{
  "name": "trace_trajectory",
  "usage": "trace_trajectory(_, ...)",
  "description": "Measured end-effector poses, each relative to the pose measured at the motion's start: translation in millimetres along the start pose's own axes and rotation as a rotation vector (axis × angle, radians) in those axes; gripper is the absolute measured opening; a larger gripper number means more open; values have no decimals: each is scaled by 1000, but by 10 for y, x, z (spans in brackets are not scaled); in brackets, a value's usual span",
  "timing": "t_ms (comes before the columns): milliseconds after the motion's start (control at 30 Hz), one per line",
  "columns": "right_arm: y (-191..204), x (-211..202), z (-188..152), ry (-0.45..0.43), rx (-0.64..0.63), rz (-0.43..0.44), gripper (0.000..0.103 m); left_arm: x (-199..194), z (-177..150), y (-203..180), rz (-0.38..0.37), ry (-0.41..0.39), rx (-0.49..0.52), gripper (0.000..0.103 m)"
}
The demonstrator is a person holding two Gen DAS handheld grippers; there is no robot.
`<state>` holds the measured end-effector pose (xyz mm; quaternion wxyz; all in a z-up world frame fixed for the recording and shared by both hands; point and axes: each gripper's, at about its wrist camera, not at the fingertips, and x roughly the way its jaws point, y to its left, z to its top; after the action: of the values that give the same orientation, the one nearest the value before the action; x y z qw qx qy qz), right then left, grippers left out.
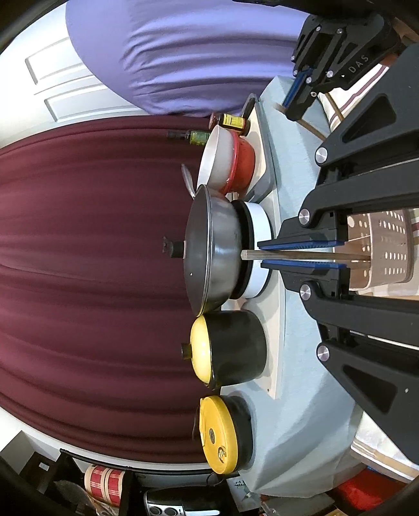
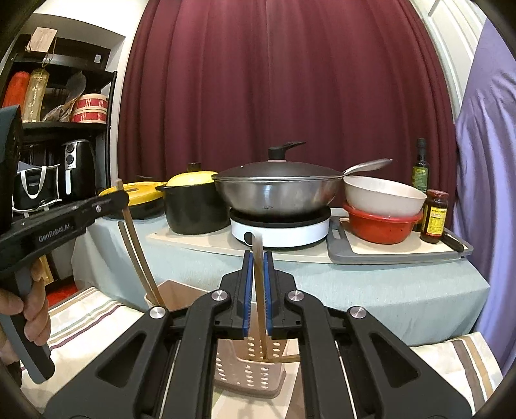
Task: Organize utensils
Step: 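Drop both chopsticks into the white holder and open both tools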
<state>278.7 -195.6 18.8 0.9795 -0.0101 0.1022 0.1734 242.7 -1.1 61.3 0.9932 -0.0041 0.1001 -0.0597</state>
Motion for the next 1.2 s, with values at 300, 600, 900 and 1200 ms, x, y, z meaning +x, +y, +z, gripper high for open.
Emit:
trace_trajectory(300, -3, -337, 71, -31, 8, -27, 28, -200, -30, -9, -12, 4, 5, 8)
trace_trajectory(600, 67, -914, -45, -49, -9, -56, 34, -652, -199, -24, -2, -6, 15, 29)
trace_trajectory(900, 128, -1488, -645, 9, -31, -114, 34, -1099, -662, -61, 29, 47, 0, 35)
trace_trajectory(1200, 161, -1816, -1273, 120, -26, -130, 35, -1401, -1175, -105, 62, 132, -31, 35)
